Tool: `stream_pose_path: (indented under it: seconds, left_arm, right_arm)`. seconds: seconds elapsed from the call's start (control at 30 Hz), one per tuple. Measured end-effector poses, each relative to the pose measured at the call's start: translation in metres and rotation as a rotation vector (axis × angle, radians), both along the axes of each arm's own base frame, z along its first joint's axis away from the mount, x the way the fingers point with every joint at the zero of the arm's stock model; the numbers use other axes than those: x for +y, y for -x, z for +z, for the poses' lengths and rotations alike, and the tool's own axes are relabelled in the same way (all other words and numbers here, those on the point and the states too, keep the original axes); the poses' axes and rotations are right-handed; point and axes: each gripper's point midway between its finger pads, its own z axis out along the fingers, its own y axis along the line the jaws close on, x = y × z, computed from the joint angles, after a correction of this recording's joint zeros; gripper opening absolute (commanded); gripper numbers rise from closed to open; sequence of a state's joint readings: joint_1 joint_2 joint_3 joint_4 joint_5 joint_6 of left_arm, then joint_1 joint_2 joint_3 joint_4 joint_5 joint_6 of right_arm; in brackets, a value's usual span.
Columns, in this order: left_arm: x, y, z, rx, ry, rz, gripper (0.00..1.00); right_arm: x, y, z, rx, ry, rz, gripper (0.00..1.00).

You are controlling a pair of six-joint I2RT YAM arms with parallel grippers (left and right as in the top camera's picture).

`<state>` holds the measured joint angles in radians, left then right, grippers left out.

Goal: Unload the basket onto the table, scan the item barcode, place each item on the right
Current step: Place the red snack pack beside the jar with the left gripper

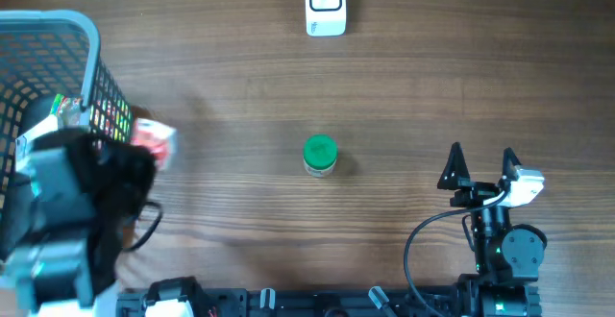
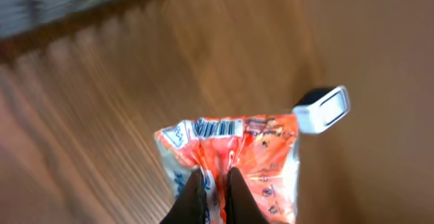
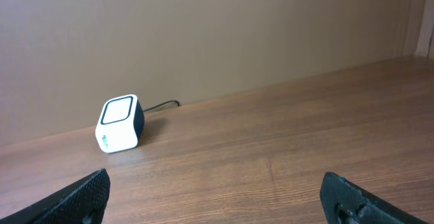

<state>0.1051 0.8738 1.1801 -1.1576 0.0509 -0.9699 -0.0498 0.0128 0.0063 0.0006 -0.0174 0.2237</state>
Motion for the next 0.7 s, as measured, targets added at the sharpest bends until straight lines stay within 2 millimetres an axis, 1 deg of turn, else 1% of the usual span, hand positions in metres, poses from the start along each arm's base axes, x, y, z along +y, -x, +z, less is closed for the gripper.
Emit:
stream_pose_path:
  seconds: [0.03,0.1,0.13,0.27,0.33,0.43,0.47,0.6,0.63,0.67,0.7]
  left_arm:
    - [-0.011,-0.009,-0.021,0.043,0.001,-0.051,0.04]
    - [-0.028,-0.016,-0.048,0.116,-0.005,-0.125,0.04]
    - [-0.044,-0.022,-0.068,0.18,-0.018,-0.187,0.04]
    - [-0.08,-0.058,-0.102,0.233,-0.103,-0.305,0.04]
    - [-0.098,-0.075,-0.126,0.267,-0.132,-0.347,0.04]
    - [-0.128,-0.093,-0.168,0.32,-0.162,-0.417,0.04]
    - [-0.138,-0.093,-0.183,0.35,-0.172,-0.443,0.04]
    - [-0.172,-0.098,-0.22,0.373,-0.184,-0.526,0.04]
    - [-0.178,-0.097,-0.222,0.37,-0.183,-0.541,0.18]
    - [-0.184,-0.098,-0.222,0.359,-0.178,-0.554,0.38]
    - [-0.187,-0.098,-0.221,0.35,-0.175,-0.564,0.55]
  right_arm:
    - [0.0,0.0,0.0,0.0,0.0,0.0,1.0]
    - [0.0,0.0,0.0,0.0,0.0,0.0,1.0]
    - [0.0,0.0,0.0,0.0,0.0,0.0,1.0]
    - [0.0,0.0,0.0,0.0,0.0,0.0,0.99]
    - [0.0,0.0,0.0,0.0,0.0,0.0,1.0]
    - [0.0,0.0,0.0,0.0,0.0,0.0,1.0]
    - [0.0,0.0,0.0,0.0,0.0,0.0,1.0]
    - [0.0,0.0,0.0,0.0,0.0,0.0,1.0]
    - [0.0,0.0,0.0,0.0,0.0,0.0,1.0]
    - [0.0,0.0,0.0,0.0,0.0,0.0,1.0]
    - [0.0,0.0,0.0,0.0,0.0,0.0,1.0]
